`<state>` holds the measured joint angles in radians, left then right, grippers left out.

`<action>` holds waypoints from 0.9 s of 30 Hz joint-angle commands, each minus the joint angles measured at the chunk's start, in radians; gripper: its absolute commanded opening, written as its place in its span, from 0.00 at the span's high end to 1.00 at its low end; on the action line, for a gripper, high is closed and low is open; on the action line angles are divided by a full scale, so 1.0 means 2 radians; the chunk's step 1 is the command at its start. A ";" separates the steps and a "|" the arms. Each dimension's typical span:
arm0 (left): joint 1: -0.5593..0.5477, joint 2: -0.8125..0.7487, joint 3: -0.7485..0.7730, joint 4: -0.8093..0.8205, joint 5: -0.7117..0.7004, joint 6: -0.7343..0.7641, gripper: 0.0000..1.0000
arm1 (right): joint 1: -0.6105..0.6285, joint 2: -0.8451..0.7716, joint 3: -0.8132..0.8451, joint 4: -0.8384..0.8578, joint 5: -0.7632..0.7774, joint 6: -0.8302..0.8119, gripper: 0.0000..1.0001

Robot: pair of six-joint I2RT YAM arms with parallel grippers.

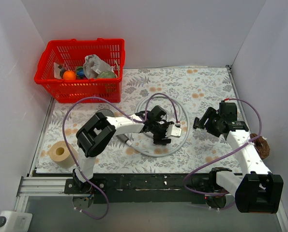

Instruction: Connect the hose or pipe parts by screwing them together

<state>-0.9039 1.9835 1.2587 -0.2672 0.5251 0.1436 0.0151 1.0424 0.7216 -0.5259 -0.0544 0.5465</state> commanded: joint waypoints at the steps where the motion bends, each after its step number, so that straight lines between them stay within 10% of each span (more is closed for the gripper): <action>1: 0.014 0.006 -0.014 -0.067 -0.034 0.032 0.41 | -0.002 -0.003 0.000 0.014 -0.011 -0.002 0.28; 14: 0.012 0.026 0.016 -0.079 -0.019 0.038 0.60 | -0.002 -0.003 0.002 0.013 -0.018 -0.001 0.30; 27: 0.004 0.043 0.033 -0.087 -0.023 0.047 0.51 | -0.002 0.000 0.000 0.016 -0.023 -0.002 0.31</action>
<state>-0.8875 2.0148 1.3304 -0.3862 0.5472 0.1986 0.0132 1.0424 0.7216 -0.5209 -0.0834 0.5465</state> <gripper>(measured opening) 0.488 0.697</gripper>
